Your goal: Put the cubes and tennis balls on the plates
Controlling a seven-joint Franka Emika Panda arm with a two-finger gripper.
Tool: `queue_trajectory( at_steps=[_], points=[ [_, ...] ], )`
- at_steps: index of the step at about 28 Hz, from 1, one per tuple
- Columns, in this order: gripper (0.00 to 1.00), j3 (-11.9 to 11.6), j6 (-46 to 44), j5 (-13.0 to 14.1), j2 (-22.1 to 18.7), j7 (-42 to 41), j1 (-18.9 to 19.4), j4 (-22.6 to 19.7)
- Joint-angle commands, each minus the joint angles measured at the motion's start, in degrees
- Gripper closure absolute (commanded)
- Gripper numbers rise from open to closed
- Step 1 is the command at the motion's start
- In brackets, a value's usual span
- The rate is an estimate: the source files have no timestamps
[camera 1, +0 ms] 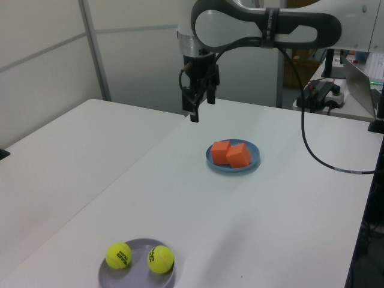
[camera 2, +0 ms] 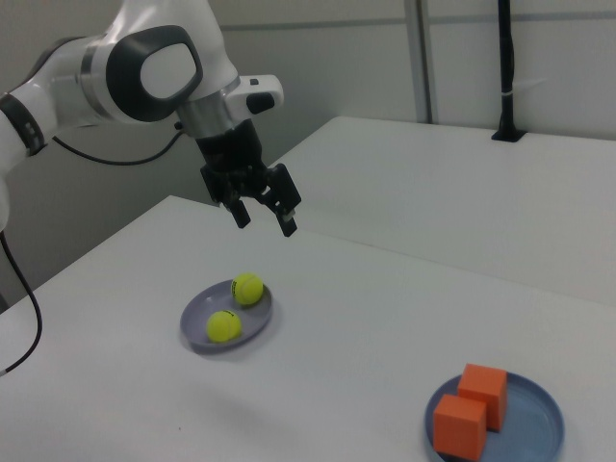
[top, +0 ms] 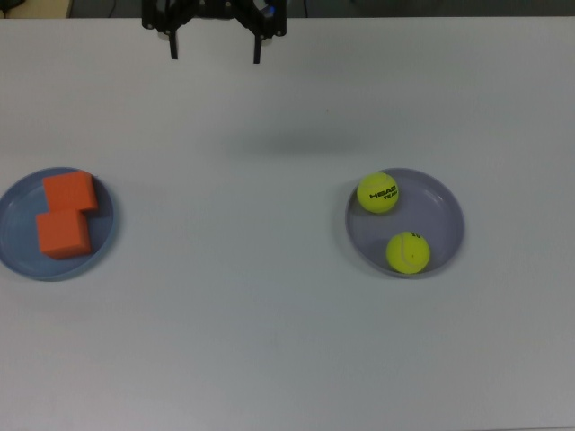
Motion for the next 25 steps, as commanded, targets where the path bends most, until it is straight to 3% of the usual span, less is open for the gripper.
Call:
queue_trajectory(
  at_steps=[1,13,19,25],
  points=[
    [0.0,-2.05,-2.44,-1.43,-2.92,-1.01,0.54,-1.64],
    [0.0,-7.85,-4.63,-1.52,-5.29,-2.86,0.54,-1.73],
    [0.0,-8.9,-9.64,-0.64,-7.93,-2.34,0.45,-1.9],
    [0.0,-8.9,-13.25,-0.64,-8.02,-2.15,-0.6,-1.73]
  ],
)
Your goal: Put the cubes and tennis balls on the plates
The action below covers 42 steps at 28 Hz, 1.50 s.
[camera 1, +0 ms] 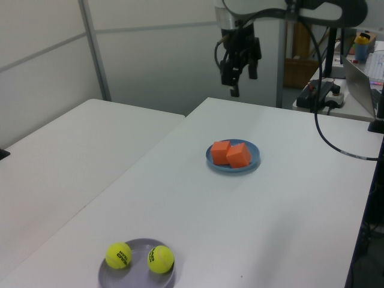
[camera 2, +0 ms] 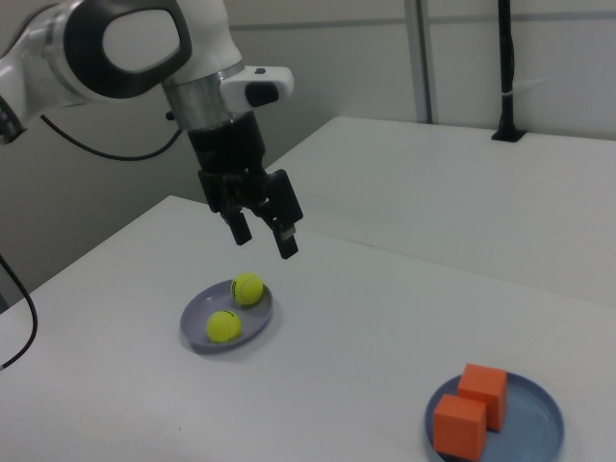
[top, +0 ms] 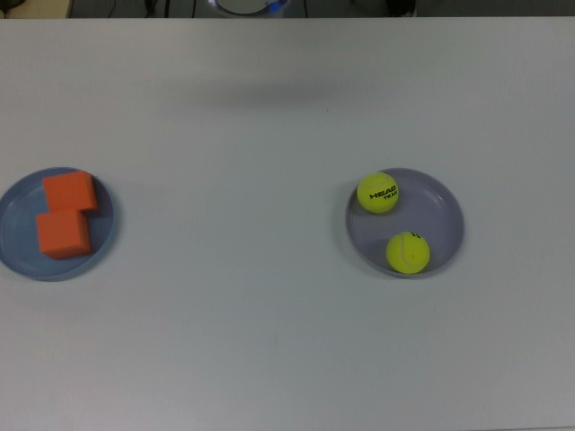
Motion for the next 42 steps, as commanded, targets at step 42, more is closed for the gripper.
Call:
queue_trajectory(
  at_steps=[42],
  points=[
    [0.0,-0.25,7.17,1.47,1.07,-2.31,-3.02,-3.24]
  ],
)
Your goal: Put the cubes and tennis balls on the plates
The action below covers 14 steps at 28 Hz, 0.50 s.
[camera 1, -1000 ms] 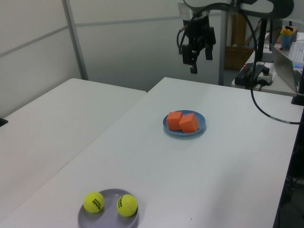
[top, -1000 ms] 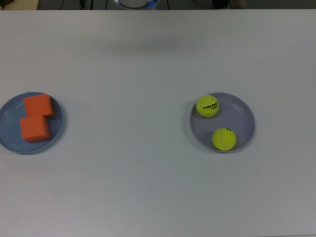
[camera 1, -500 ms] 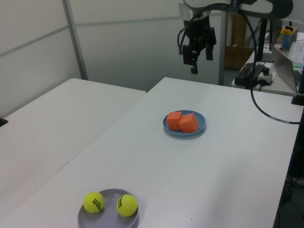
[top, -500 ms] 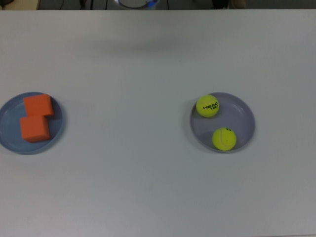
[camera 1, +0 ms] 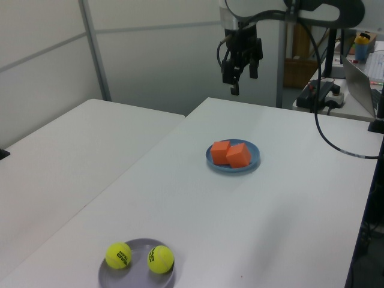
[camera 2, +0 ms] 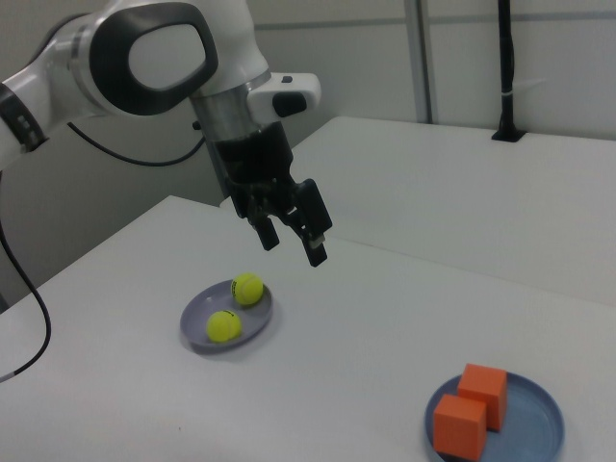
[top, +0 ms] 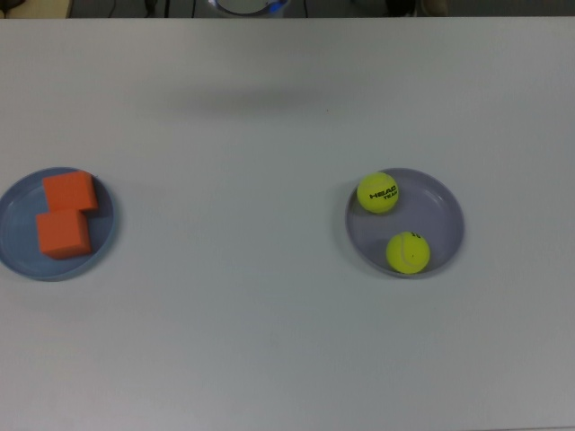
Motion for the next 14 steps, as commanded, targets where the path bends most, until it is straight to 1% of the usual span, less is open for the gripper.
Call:
queue_trajectory(
  at_steps=[1,4,14],
  points=[
    [0.0,-0.26,1.76,0.85,0.35,-1.75,0.06,-1.32],
    [0.0,-0.26,1.85,1.02,0.26,-3.33,0.06,-1.14],
    [0.0,-0.17,1.59,1.02,0.53,-3.33,0.06,-1.32]
  ],
)
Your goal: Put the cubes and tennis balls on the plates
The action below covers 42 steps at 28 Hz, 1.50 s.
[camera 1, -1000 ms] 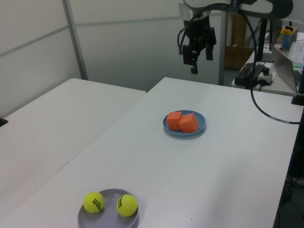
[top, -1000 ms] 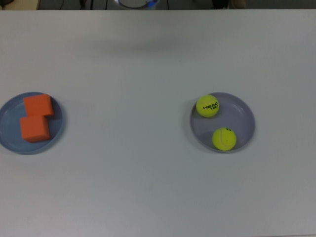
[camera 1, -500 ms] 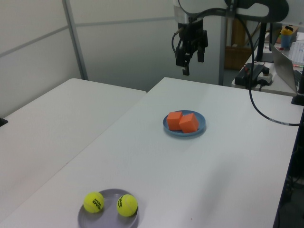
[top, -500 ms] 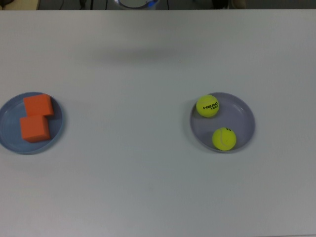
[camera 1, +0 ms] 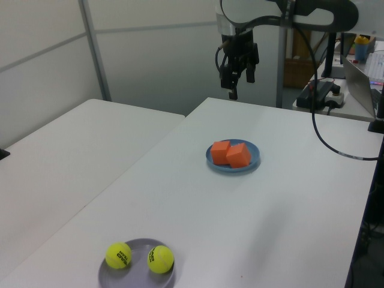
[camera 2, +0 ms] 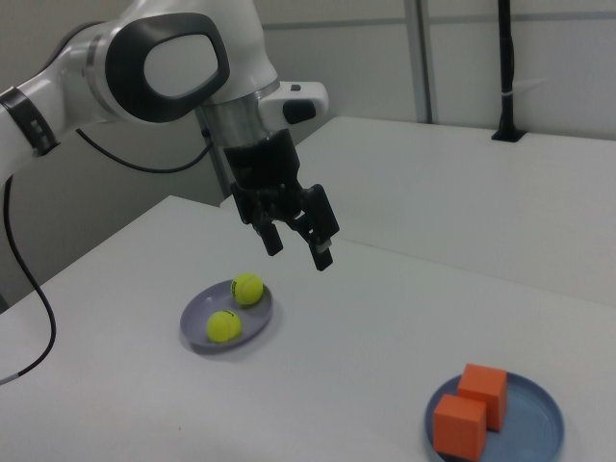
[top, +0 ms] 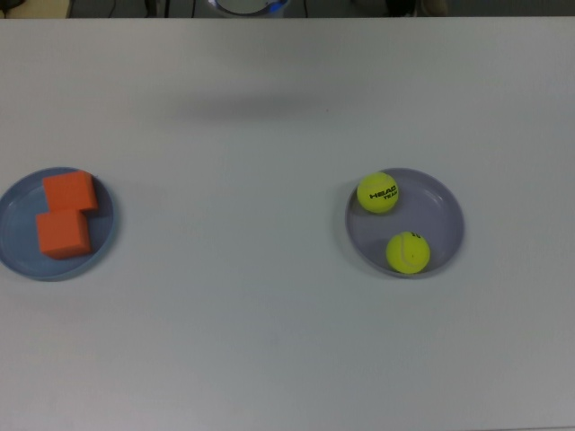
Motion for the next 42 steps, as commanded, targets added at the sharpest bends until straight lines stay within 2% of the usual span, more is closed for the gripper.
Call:
queue_trajectory(
  at_steps=[1,7,42],
  points=[
    [0.0,-0.27,1.06,1.11,-0.55,-1.37,-0.02,-1.18],
    [0.0,-0.27,1.33,1.02,0.94,-1.02,-0.1,-0.83],
    [0.0,0.34,1.15,1.11,0.86,-0.76,0.42,-1.27]
  ],
)
